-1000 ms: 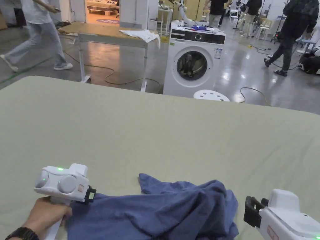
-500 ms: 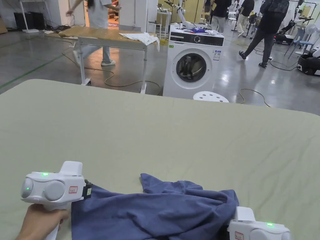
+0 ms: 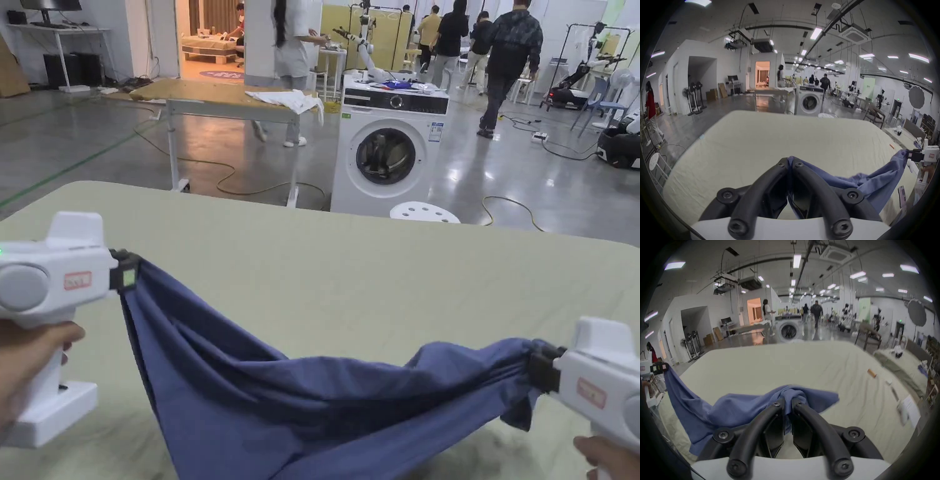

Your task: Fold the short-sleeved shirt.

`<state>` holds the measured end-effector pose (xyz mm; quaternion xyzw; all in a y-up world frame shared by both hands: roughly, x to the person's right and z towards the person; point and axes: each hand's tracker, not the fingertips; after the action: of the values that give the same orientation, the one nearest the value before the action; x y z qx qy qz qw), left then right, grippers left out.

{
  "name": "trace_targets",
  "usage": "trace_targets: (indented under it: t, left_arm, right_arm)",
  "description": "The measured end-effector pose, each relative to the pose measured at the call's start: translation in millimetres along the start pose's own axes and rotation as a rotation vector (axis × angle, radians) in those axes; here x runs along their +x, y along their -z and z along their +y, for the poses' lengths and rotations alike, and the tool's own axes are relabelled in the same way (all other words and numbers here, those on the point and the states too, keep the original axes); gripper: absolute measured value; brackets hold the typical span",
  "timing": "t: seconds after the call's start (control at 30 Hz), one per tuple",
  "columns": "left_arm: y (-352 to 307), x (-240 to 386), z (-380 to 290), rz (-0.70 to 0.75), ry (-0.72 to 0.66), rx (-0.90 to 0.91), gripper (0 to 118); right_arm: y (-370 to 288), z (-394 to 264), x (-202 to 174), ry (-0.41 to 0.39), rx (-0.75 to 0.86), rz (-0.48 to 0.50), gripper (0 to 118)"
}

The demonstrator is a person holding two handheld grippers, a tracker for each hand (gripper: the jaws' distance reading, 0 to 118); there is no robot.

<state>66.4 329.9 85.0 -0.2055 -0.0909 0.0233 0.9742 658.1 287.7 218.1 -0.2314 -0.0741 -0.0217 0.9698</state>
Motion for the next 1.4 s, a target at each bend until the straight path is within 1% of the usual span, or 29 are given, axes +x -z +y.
trace_targets:
  t: [0.07,0.1,0.2,0.3,0.53,0.73,0.8,0.87,0.93,1.03,1.1,1.13,1.17,1.27,1.33,1.37,1.4]
  left_arm:
    - [-11,-9,23,0.018,0.005,0.028,0]
    - [-15,-14,35,0.034,0.001,0.043,0]
    - [-25,-25,66,0.066,0.008,0.087,0]
    - [-27,-37,96,0.095,-0.004,0.113,0]
    - [-15,-42,156,0.105,-0.013,0.171,0]
    - [2,-47,184,0.119,-0.01,0.219,0]
    - [5,-48,185,0.122,-0.012,0.228,0]
    - [6,-51,179,0.111,-0.033,0.232,0]
    - [6,-49,165,0.106,-0.03,0.234,0]
    - [10,-51,126,0.098,-0.034,0.205,0]
    - [12,-53,92,0.087,-0.052,0.175,0]
    - [12,-54,73,0.081,-0.061,0.159,0]
    - [12,-55,52,0.074,-0.065,0.129,0]
    - [4,-57,-14,0.064,-0.079,0.084,0]
    - [-7,-59,-57,0.059,-0.094,0.041,0]
    - [-12,-60,-77,0.063,-0.127,0.029,0]
    - [-20,-63,-98,0.047,-0.15,0.008,0]
  right_arm:
    - [-7,25,8,0.018,0.032,-0.001,4]
    - [-9,38,11,0.011,0.036,0.003,4]
    - [-18,75,13,-0.03,0.106,-0.047,4]
    - [-23,113,18,-0.008,0.158,-0.049,4]
    - [-15,198,4,-0.046,0.244,-0.057,5]
    - [6,236,3,-0.053,0.292,-0.056,5]
    - [11,240,5,-0.036,0.307,-0.045,5]
    - [17,235,8,-0.034,0.313,-0.048,5]
    - [18,223,7,-0.053,0.321,-0.05,5]
    - [21,189,6,-0.071,0.287,-0.052,5]
    - [22,158,4,-0.09,0.25,-0.053,5]
    - [23,141,4,-0.112,0.218,-0.071,5]
    - [22,123,5,-0.118,0.195,-0.077,5]
    - [18,60,11,-0.1,0.123,-0.079,5]
    - [10,19,14,-0.118,0.074,-0.079,5]
    - [14,1,18,-0.12,0.047,-0.093,5]
    - [10,-20,20,-0.125,0.009,-0.08,5]
